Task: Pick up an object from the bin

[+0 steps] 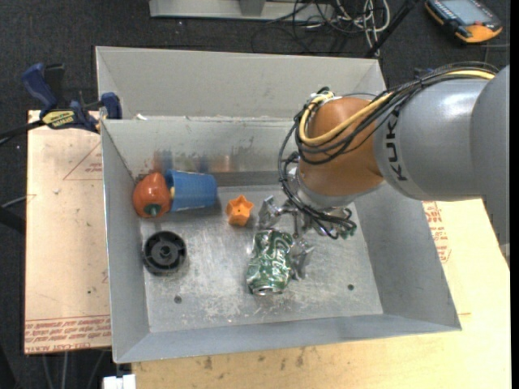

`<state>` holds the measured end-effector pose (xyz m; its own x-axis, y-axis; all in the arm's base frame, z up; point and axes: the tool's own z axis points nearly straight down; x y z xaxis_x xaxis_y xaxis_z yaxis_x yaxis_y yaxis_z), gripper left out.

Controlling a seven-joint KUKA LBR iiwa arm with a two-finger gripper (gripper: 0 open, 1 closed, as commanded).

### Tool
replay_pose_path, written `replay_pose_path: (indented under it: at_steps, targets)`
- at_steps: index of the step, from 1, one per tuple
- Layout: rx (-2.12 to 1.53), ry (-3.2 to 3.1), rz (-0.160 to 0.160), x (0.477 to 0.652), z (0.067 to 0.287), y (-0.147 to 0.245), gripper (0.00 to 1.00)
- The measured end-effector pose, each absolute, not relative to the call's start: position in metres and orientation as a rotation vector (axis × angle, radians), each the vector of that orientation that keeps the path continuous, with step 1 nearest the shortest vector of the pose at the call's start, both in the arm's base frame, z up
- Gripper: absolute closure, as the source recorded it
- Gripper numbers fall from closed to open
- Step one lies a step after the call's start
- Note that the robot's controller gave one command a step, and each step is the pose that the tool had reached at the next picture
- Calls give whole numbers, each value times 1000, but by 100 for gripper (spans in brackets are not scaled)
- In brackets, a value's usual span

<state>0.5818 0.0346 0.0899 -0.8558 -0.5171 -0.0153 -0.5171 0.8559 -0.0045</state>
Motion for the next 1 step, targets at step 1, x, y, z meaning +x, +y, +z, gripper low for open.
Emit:
replay_pose_path:
  at_steps: [1]
  targets:
    - [-1047,2954,-4,589,75,47,100]
